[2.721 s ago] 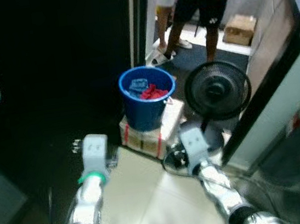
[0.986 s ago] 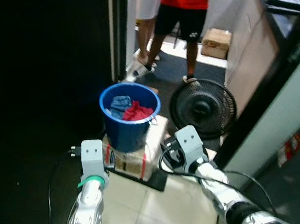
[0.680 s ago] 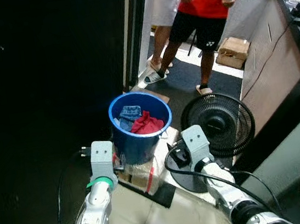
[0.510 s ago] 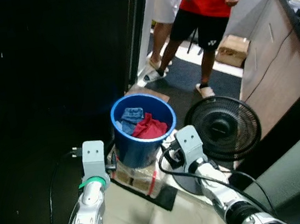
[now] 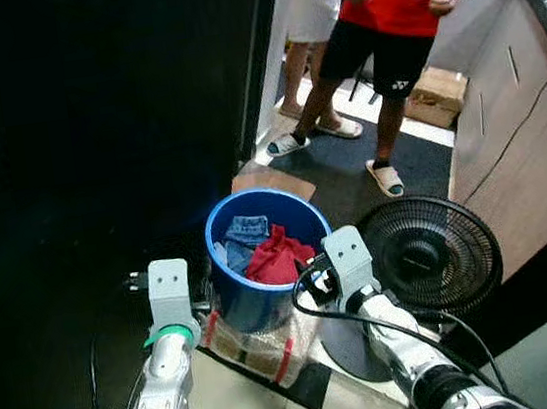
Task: Clothes washing
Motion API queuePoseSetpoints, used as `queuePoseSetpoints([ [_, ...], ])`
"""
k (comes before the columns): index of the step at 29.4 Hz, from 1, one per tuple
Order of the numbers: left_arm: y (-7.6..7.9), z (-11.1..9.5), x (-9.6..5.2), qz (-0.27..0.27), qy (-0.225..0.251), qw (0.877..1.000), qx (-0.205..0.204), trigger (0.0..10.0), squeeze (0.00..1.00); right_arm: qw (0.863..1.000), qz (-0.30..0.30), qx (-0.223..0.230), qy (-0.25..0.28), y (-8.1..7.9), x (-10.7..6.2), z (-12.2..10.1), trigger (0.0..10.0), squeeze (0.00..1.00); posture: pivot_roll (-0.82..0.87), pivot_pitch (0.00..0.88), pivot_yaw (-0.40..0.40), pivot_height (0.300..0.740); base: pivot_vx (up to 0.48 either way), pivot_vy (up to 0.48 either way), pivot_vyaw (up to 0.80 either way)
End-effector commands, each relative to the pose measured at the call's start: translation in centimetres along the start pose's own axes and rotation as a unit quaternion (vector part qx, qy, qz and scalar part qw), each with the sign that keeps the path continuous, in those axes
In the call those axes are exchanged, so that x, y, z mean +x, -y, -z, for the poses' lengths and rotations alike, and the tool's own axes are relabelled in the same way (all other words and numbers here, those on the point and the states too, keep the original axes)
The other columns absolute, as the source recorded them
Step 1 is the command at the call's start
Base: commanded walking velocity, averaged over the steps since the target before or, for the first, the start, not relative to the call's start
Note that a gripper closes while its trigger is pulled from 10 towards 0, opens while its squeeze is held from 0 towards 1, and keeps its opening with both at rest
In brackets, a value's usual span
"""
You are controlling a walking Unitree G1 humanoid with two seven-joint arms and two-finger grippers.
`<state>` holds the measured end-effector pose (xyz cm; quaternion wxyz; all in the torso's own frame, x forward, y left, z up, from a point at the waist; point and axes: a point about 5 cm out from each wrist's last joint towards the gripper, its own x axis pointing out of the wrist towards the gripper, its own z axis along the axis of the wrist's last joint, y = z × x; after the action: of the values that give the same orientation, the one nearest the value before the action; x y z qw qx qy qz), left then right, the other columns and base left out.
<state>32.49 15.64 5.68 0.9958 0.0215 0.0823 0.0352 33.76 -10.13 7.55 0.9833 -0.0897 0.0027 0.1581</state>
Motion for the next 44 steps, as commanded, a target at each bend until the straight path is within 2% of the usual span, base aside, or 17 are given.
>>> queuePoseSetpoints([
  [1,1.1,0.5,-0.2,0.017,-0.011,1.000,-0.004,10.0,0.00,1.000,0.018,0.010,-0.023,1.0,-0.7,1.1,10.0,0.00,0.15,0.000,-0.139,0.740,0.000,0.000,-0.78],
  [12,1.6,0.3,-0.1,0.029,-0.013,0.999,0.003,10.0,0.00,0.999,0.025,0.007,-0.026,1.4,-0.8,1.2,10.0,0.00,0.15,0.000,-0.131,0.740,0.000,0.000,-0.78],
  [18,1.2,0.3,-0.1,0.020,-0.014,1.000,0.003,10.0,0.00,0.999,0.024,0.001,-0.022,1.4,-0.6,0.9,10.0,0.00,0.15,0.000,-0.132,0.740,0.000,0.000,0.00],
  [32,0.6,0.3,0.0,0.004,-0.015,1.000,0.006,10.0,0.00,1.000,0.008,0.002,-0.012,0.3,-0.3,0.5,10.0,0.00,0.16,0.000,-0.131,0.740,0.000,0.000,0.00],
  [41,0.9,0.2,0.0,0.014,-0.016,1.000,-0.004,10.0,0.00,1.000,0.006,0.003,-0.012,0.2,-0.3,0.5,10.0,0.00,0.16,0.000,-0.131,0.740,0.000,0.000,0.00],
  [44,0.6,0.1,0.1,0.009,-0.014,1.000,0.008,10.0,0.00,1.000,0.015,0.003,-0.008,0.1,-0.1,0.3,10.0,0.00,0.17,0.000,-0.091,0.740,0.000,0.000,0.00],
])
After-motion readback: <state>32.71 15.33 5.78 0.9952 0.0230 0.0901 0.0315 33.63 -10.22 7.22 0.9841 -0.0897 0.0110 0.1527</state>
